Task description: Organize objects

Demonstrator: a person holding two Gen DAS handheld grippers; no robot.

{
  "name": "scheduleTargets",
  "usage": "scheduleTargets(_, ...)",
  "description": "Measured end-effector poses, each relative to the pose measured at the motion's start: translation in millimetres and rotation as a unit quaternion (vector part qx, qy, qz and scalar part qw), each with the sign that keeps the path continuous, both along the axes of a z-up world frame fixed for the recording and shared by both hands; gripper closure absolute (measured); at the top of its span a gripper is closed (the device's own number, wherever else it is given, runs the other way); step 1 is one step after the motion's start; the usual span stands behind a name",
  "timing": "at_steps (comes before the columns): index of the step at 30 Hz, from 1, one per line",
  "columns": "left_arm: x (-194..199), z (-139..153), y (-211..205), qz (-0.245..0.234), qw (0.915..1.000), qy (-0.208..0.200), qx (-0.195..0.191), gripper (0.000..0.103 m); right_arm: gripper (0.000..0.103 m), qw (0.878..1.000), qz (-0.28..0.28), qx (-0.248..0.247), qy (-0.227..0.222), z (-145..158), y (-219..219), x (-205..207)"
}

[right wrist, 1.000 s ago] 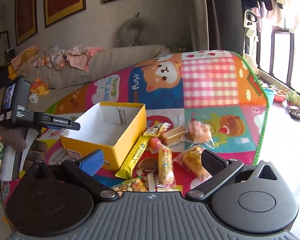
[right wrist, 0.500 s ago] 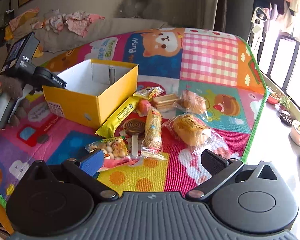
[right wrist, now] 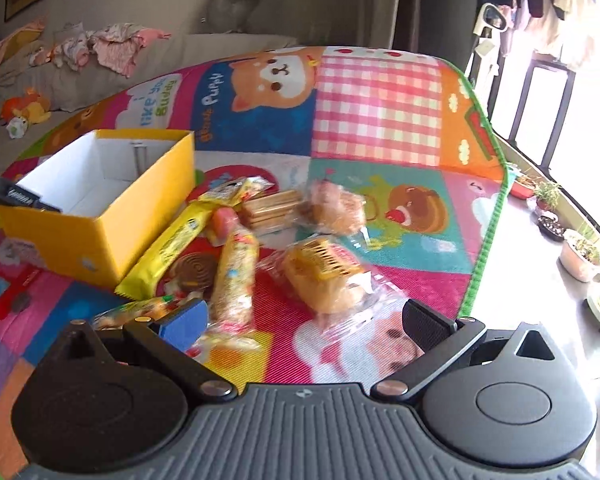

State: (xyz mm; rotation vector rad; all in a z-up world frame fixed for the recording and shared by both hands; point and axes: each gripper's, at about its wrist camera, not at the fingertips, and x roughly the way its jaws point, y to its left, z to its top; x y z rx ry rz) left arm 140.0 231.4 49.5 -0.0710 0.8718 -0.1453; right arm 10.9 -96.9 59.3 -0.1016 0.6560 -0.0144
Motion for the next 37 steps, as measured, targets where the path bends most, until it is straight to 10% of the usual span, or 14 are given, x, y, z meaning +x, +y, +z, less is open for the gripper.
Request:
scheduleTargets(13,-2,1,0,0.006,0.9998,0.013,-0.013,0.092,0.000,0.995,0.031,0.067,0.066,-33,-38,103)
scheduleTargets(22,-2,0,1,0.009,0.9997,0.012,-0.018,0.092,0.049,0.993,0.028,0.070,0.090,-13,-28,60)
scheduleTargets(26,-3,0,2,0.014,0.9995,0.011,-0.027,0.092,0.050,0.993,0.029,0.065,0.093,1,-28,31)
scheduleTargets(33,-4,0,4,0.024,0.9990,0.014,-0.035,0.092,0.013,0.997,0.034,0.031,0.066,1,-27,25)
scheduleTargets(37,-5,0,4,0.027,0.9988,0.015,-0.037,0.092,0.009,0.995,0.019,0.052,0.078,-15,-32,42)
